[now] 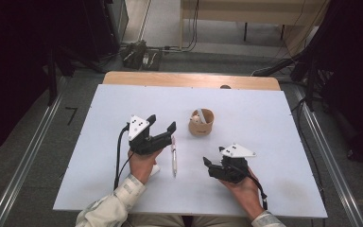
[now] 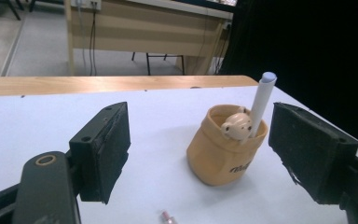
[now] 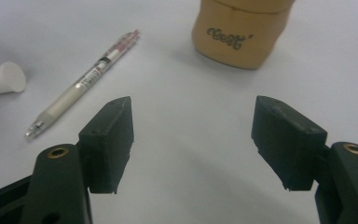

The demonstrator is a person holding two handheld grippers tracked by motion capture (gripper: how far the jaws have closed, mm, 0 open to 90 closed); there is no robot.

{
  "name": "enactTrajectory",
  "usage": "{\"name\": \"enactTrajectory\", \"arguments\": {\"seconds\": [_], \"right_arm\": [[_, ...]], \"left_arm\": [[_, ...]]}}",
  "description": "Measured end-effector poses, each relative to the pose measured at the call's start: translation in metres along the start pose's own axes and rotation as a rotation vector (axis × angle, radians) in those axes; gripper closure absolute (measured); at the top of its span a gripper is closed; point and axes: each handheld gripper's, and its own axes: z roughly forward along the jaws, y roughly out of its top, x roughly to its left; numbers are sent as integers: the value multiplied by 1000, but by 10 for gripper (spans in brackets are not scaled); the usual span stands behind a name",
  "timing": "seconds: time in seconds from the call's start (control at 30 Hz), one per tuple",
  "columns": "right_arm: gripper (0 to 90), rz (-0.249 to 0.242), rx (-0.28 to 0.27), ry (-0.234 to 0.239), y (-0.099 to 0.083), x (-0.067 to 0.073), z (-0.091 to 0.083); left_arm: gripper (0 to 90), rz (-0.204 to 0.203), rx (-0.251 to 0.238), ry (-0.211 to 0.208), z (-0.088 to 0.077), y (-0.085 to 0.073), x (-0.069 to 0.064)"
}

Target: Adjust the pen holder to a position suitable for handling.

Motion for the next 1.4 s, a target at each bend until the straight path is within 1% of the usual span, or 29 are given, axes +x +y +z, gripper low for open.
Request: {"name": "enactTrajectory", "arguments": {"seconds": [0.13,0.2,0.3,0.47,0.73,0.8,0.83,0.87,1.0,1.13,1.27,1.4], "right_arm": [[279,-14,-3,12,1,13,6],[287,-28,3,8,1,22,10],[288,-32,5,22,2,30,16],[289,-52,6,36,2,42,23],[314,-38,28,66,3,58,33],[326,-45,29,69,3,62,35],[338,-46,30,68,3,64,36],[353,-59,33,65,3,66,38],[359,-49,42,76,3,75,43],[371,-57,47,81,3,81,46],[395,-78,52,73,3,84,50],[400,-81,58,75,3,85,52]], "left_arm": [[217,-5,7,16,-3,-3,7],[217,-2,7,26,-4,-3,9],[211,-4,10,44,-7,-5,14],[185,-16,19,72,-13,-5,25],[173,-17,26,112,-24,-8,40],[173,-18,28,120,-25,-8,43],[173,-22,26,124,-25,-9,44],[173,-21,26,127,-26,-9,44],[173,-17,30,131,-25,-10,45],[173,-17,30,133,-25,-10,46],[173,-17,31,139,-25,-10,47],[173,-21,29,140,-25,-10,47]]}}
